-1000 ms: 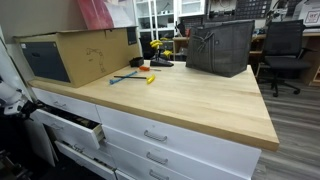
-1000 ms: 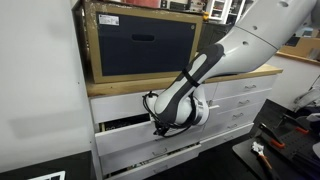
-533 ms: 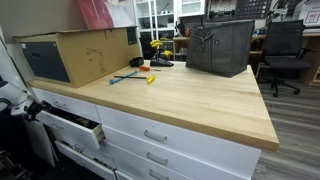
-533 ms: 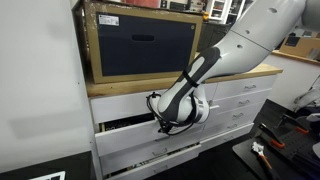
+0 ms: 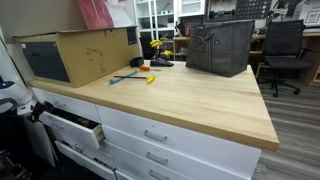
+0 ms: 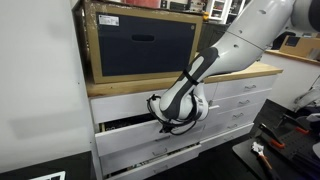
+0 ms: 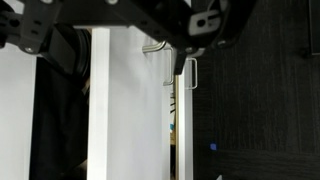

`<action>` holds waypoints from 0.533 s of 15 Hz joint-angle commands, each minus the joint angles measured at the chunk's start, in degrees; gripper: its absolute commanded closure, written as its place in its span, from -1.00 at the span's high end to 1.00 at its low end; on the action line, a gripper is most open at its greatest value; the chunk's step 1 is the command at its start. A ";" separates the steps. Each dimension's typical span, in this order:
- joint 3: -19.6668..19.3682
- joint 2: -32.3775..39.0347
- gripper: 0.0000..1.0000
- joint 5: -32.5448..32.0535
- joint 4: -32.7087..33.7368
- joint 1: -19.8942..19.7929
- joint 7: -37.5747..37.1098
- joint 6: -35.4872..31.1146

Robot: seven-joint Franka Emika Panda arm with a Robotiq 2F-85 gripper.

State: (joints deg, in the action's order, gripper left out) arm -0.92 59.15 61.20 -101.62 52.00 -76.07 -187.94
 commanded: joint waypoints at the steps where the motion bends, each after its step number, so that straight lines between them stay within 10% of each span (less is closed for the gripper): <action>1: -0.51 0.92 1.00 -1.90 -0.09 -1.22 2.16 1.90; 8: 1.27 2.32 1.00 -3.07 0.44 -2.52 3.66 1.66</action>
State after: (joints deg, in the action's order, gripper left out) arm -1.41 61.92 58.75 -101.61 50.88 -73.42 -187.48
